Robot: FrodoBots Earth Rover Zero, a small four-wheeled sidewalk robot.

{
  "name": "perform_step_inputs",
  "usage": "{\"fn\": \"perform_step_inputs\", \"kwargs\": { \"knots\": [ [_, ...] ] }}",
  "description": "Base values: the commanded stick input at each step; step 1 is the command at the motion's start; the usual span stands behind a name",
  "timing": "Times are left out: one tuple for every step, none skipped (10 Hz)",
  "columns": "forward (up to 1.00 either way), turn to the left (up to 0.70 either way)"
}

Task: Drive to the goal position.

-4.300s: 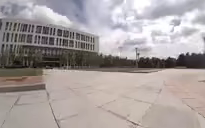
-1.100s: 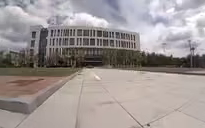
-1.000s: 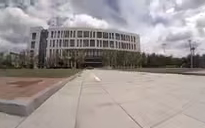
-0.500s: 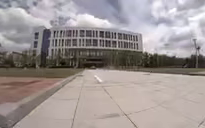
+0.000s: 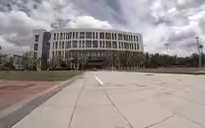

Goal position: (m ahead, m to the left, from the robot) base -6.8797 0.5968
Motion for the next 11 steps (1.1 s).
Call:
{"fn": "perform_step_inputs", "kwargs": {
  "knots": [
    [0.7,0.05],
    [0.7,0.07],
    [0.7,0.0],
    [0.7,0.05],
    [0.7,0.1],
    [0.7,0.02],
    [0.7,0.01],
    [0.7,0.02],
    [0.7,0.0],
    [0.7,0.0],
    [0.7,0.0]
  ]
}}
